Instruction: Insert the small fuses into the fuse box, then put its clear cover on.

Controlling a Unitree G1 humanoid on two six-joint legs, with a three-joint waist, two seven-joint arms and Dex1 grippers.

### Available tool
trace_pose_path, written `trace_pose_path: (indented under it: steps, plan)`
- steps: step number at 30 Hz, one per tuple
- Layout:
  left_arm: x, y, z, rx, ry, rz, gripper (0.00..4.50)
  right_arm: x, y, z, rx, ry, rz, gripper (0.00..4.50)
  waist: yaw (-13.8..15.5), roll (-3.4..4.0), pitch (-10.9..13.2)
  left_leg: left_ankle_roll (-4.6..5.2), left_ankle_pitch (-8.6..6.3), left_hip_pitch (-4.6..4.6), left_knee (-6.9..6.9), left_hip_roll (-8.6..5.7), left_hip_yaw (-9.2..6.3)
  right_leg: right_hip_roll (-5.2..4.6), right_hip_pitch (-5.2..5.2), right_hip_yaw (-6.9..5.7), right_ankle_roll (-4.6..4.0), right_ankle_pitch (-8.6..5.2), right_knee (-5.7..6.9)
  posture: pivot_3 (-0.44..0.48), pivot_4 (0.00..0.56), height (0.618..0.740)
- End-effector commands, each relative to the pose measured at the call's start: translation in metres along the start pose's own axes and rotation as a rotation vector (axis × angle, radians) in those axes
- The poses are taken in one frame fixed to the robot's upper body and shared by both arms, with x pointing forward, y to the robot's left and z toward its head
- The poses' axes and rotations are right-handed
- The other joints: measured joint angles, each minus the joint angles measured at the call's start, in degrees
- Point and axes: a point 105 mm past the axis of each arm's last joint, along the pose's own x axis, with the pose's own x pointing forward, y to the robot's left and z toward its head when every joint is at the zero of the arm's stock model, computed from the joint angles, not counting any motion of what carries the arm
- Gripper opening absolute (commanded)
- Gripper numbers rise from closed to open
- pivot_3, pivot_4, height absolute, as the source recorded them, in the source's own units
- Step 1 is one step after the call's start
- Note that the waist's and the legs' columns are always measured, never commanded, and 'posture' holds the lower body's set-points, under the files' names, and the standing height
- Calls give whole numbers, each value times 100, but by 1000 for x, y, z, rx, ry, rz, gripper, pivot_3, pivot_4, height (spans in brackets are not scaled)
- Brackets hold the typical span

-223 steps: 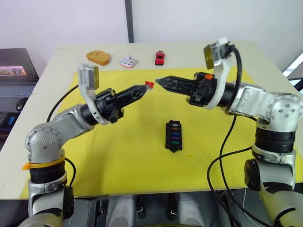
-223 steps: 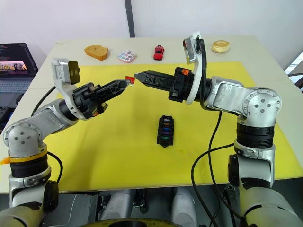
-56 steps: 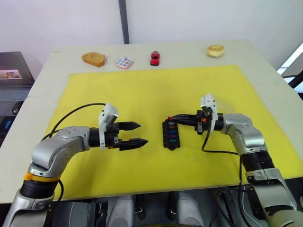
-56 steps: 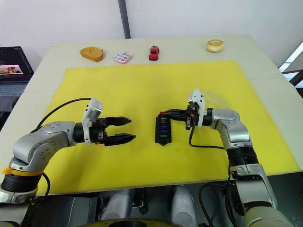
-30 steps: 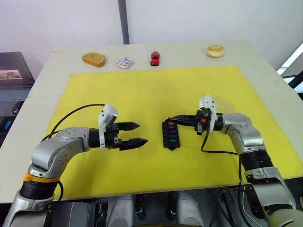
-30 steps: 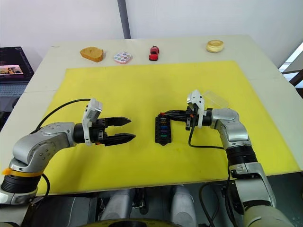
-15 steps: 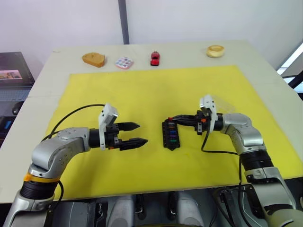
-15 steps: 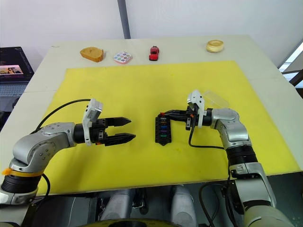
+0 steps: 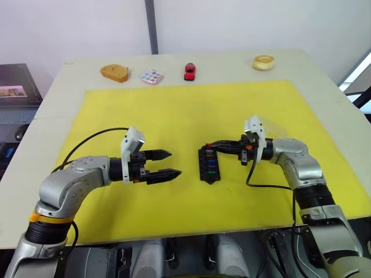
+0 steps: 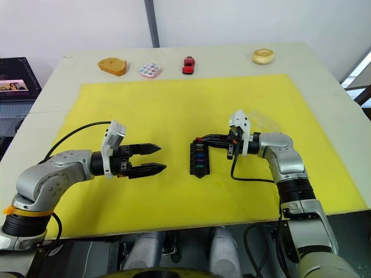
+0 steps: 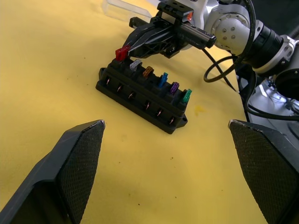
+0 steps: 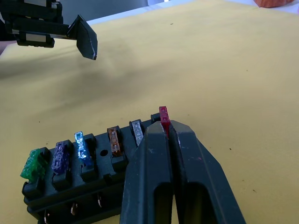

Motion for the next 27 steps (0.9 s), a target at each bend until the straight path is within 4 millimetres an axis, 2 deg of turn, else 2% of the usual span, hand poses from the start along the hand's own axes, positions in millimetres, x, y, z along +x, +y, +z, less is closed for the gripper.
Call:
trace_pose_path:
  steps: [1,6,9,16,20,27]
  plan:
    - [-4,-1,11,32,-34,3,4456,-4,0,13,-42,-25,2,0,0,0,0,0,0,0,0,0,0,0,0,0,0,0,0,0,150,740]
    - [-4,0,11,27,-37,9,4456,-4,-1,12,-57,-17,-2,0,0,0,0,0,0,0,0,0,0,0,0,0,0,0,0,0,150,740]
    - [-4,0,10,25,-38,10,4500,-5,-1,11,-61,-14,-5,1023,0,0,0,0,0,0,0,0,0,0,0,0,0,0,0,0,150,740]
    - [-5,1,10,23,-38,12,4500,-6,-2,11,-56,-10,-14,4458,0,0,0,0,0,0,0,0,0,0,0,0,0,0,0,0,150,740]
    - [-6,1,10,23,-38,14,4500,-10,-6,21,-47,-38,-29,4458,2,0,0,0,0,0,0,0,0,0,0,0,0,0,0,0,150,740]
    - [-11,7,20,81,-17,28,4500,-9,-2,56,23,-105,24,4458,-5,0,0,-1,0,0,0,1,0,0,-4,2,-1,0,4,0,150,740]
